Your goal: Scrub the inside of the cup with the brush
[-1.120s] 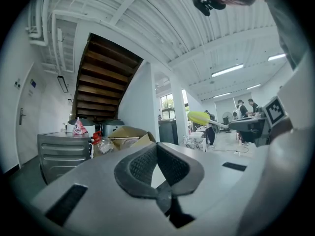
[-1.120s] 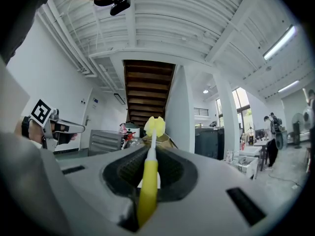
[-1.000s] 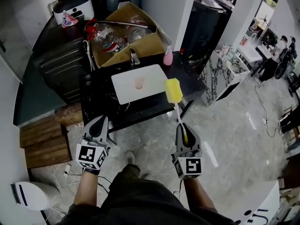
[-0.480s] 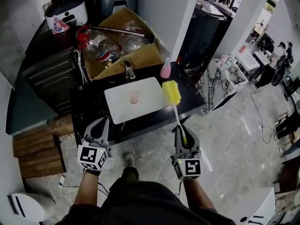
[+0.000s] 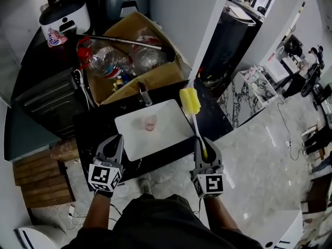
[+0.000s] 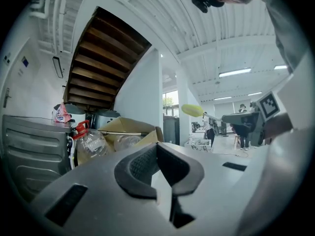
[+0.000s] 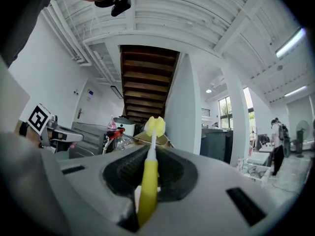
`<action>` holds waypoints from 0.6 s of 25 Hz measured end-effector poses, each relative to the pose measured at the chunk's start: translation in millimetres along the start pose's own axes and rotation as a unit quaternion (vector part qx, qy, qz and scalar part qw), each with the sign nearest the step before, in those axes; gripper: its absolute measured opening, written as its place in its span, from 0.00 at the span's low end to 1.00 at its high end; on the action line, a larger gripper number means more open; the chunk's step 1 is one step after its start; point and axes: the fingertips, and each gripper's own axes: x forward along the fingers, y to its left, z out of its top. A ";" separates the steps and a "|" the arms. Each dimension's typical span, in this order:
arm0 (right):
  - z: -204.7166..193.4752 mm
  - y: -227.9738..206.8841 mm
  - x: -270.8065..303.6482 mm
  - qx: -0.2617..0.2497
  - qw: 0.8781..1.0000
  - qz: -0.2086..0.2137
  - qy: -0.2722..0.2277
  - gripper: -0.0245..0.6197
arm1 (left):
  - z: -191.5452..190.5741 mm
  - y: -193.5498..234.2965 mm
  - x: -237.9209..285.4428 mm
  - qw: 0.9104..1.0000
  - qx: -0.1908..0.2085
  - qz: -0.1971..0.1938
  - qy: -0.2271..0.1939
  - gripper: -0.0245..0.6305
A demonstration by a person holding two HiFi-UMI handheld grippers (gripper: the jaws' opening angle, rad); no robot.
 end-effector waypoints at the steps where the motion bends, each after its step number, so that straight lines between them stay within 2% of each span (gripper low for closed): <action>1: 2.1 2.6 9.7 0.004 1.000 0.002 0.001 0.10 | -1.3 6.1 7.9 1.000 -0.001 -0.001 0.001 0.04; 9: -21.2 -14.1 50.8 -0.002 1.000 0.012 0.018 0.10 | -20.0 13.8 51.8 1.000 -0.011 -0.004 0.015 0.04; 10: -24.0 -17.9 56.5 0.002 1.000 0.015 0.018 0.10 | -20.9 12.8 58.0 1.000 -0.011 -0.006 0.014 0.10; 12: -25.9 -23.2 65.9 0.016 0.999 0.023 0.018 0.10 | -24.6 8.4 67.2 1.000 -0.013 -0.008 0.018 0.36; 14: -24.5 -30.5 72.5 0.016 0.999 0.031 0.018 0.10 | -31.8 3.0 73.9 0.999 -0.011 -0.008 0.033 0.49; 15: -22.1 -35.1 76.5 0.012 0.999 0.034 0.016 0.10 | -36.0 0.4 77.7 0.999 -0.009 -0.009 0.041 0.51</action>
